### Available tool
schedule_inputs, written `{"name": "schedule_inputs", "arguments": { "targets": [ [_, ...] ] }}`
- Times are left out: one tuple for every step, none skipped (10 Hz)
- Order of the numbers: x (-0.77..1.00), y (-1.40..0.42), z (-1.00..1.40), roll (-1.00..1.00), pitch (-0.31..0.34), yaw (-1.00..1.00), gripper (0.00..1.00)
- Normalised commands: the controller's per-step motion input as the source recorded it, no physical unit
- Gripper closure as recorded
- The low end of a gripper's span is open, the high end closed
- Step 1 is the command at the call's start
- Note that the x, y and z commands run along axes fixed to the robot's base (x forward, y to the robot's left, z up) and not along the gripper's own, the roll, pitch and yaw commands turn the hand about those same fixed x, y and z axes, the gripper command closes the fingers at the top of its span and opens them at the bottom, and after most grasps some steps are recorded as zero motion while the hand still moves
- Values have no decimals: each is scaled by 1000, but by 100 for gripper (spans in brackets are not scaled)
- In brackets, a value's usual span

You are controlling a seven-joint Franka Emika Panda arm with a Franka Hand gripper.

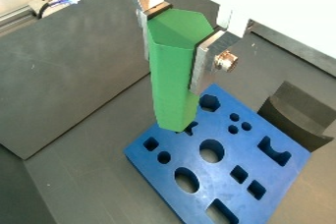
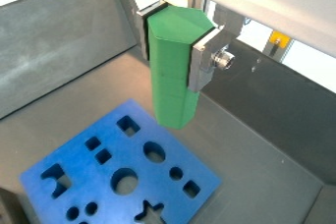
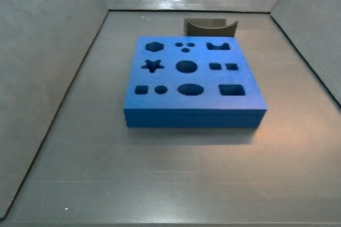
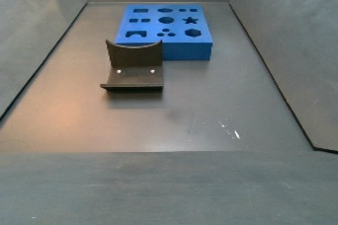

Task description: Insert the hexagon object.

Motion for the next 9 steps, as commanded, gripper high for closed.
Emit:
{"name": "schedule_inputs", "arguments": {
  "targets": [
    [143, 834, -1000, -13, 4, -109, 100],
    [229, 814, -971, -66, 19, -97, 100],
    [400, 743, -846, -133, 56, -17, 100],
    [289, 729, -811, -156, 51, -66, 100],
    [314, 726, -817, -150, 54, -40, 100],
    [323, 777, -780, -166, 60, -26, 100],
    [57, 831, -700, -186, 11, 0, 100],
    [-294, 611, -871, 0, -64, 0, 100],
    [-851, 320, -869, 80, -101, -303, 100]
  ]
}}
